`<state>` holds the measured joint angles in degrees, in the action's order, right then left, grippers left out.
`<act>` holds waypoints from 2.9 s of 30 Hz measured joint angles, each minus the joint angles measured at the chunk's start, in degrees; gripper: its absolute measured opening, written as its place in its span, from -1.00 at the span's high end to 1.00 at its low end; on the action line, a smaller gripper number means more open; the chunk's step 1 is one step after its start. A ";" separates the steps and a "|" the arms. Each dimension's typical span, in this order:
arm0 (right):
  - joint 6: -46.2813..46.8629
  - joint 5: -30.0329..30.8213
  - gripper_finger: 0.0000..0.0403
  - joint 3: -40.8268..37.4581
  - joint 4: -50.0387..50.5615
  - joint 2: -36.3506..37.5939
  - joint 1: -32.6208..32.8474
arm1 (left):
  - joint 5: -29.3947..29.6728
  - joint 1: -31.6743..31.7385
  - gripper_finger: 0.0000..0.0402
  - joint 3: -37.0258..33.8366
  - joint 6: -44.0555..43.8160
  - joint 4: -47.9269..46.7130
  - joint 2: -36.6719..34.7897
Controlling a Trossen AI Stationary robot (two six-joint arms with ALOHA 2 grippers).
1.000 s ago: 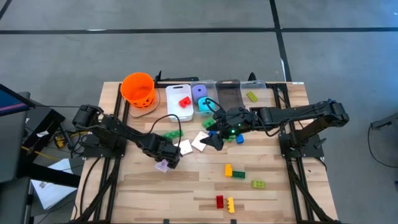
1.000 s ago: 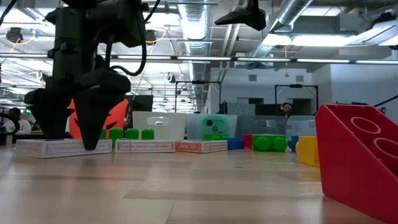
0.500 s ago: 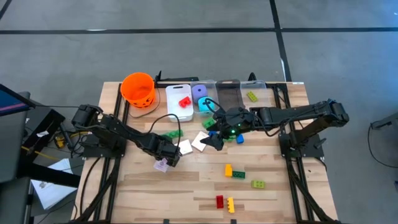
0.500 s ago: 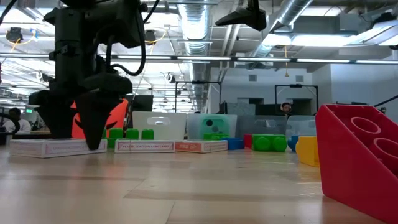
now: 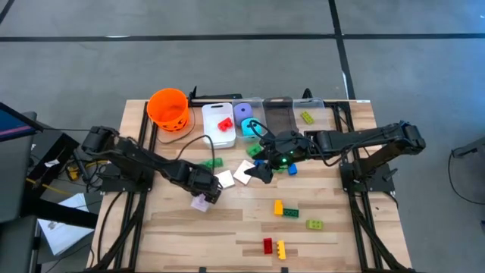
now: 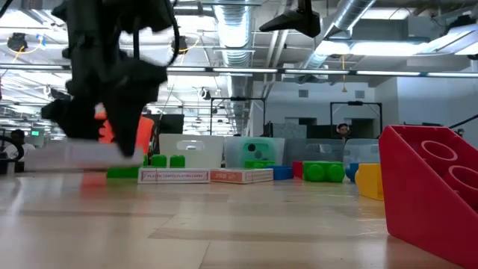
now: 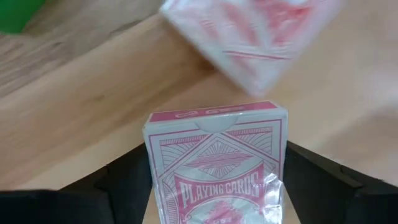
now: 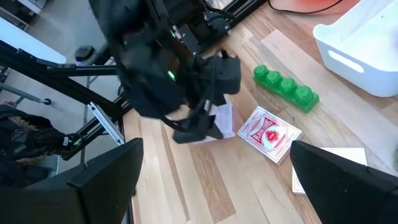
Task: Pick & Place Toys
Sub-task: Put the pink deck of cards into the black bin
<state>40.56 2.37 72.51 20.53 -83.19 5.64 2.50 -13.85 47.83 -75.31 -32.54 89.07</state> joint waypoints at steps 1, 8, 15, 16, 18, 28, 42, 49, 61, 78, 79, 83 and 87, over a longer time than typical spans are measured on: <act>0.00 0.10 -0.97 -0.02 -0.04 0.18 0.01 | 0.20 0.00 -0.47 0.00 0.00 0.53 -1.31; -0.48 0.83 -0.97 -0.02 -0.82 2.27 -0.90 | 8.57 0.07 -0.47 0.00 0.10 2.48 -13.38; -3.07 3.30 -0.97 -0.01 -4.36 5.55 -3.15 | 19.18 0.21 -0.47 0.00 14.00 15.49 -22.73; -3.06 3.30 -0.97 0.02 -4.87 5.91 -3.50 | 20.14 0.54 -0.47 0.01 16.12 17.98 -23.51; -3.07 3.29 -0.97 0.02 -5.82 6.36 -4.07 | 20.48 1.49 -0.47 0.04 19.47 22.20 -24.92; -1.08 3.23 -0.97 0.00 -12.95 6.33 -4.29 | 19.69 11.43 -0.47 0.05 30.39 39.40 -27.58; 1.49 4.11 -0.97 0.00 -19.90 6.31 -7.12 | -0.09 23.29 -0.47 0.07 30.13 59.03 -27.58; 2.44 0.86 -0.97 0.00 -19.55 6.21 -8.82 | -0.44 23.69 -0.47 0.07 29.72 65.42 -27.08; 3.03 2.00 -0.97 -0.02 -19.78 5.08 -9.58 | -0.48 23.47 -0.47 0.13 26.62 66.87 -25.95; 5.27 -10.37 -0.99 -0.06 -26.84 -1.00 -9.41 | -1.46 22.16 -0.47 0.12 22.69 68.79 -23.78; 5.82 -10.75 -0.99 -0.02 -27.85 -1.57 -9.41 | -1.47 22.16 -0.47 0.07 22.69 68.84 -23.71; 7.42 -12.79 -0.99 -0.02 -31.04 -1.70 -9.53 | -1.41 21.76 -0.47 0.13 22.12 70.01 -23.33; 8.03 -12.87 -0.99 -0.15 -32.32 -2.44 -9.52 | -1.41 21.59 -0.47 0.13 22.22 69.23 -23.25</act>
<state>48.59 -10.50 72.36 -11.79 -85.62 -3.88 1.09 7.75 47.97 -53.09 36.69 65.82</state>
